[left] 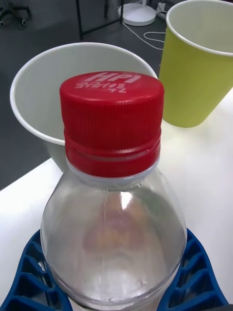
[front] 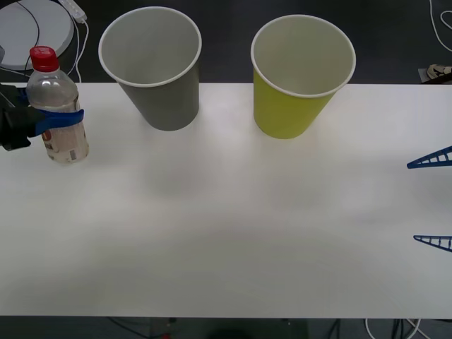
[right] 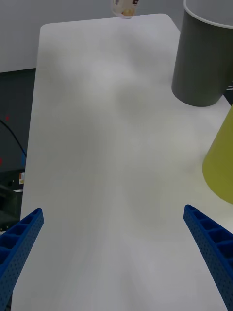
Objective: Put the can into the green bin and the plastic bottle into the gray bin
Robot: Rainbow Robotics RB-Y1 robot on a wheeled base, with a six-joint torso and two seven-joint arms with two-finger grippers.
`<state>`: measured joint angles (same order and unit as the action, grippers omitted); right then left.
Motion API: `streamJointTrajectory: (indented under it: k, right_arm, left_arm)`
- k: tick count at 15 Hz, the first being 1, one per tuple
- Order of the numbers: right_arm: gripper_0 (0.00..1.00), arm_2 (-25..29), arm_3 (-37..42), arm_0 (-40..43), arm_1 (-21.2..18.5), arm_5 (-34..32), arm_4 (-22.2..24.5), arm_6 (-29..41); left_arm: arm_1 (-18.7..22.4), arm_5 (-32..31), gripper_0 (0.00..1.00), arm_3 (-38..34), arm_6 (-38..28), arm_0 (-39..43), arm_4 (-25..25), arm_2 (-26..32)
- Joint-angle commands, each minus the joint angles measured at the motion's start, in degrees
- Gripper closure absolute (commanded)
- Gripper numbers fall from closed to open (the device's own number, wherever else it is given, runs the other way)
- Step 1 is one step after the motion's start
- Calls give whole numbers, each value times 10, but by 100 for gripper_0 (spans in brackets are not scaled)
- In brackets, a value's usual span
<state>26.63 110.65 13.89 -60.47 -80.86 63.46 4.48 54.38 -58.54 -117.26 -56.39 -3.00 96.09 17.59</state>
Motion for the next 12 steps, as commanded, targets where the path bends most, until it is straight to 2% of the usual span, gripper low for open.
streamJointTrajectory:
  k: [1, 6, 9, 12]
  right_arm:
    - [0, 0, 0, 0, 0, 0, 0, 0]
    - [0, 0, 0, 0, 0, 0, 0, 0]
    - [0, 0, 0, 0, 0, 0, 0, 0]
    - [0, 0, 0, 0, 0, 0, 0, 0]
  left_arm:
    - [8, -31, 100, 0, -19, -30, 27, 1]
    - [39, -124, 100, 0, -95, -107, 44, 3]
    - [45, -183, 100, 32, -96, -165, 45, -4]
    - [64, -212, 100, 85, -87, -233, 41, -45]
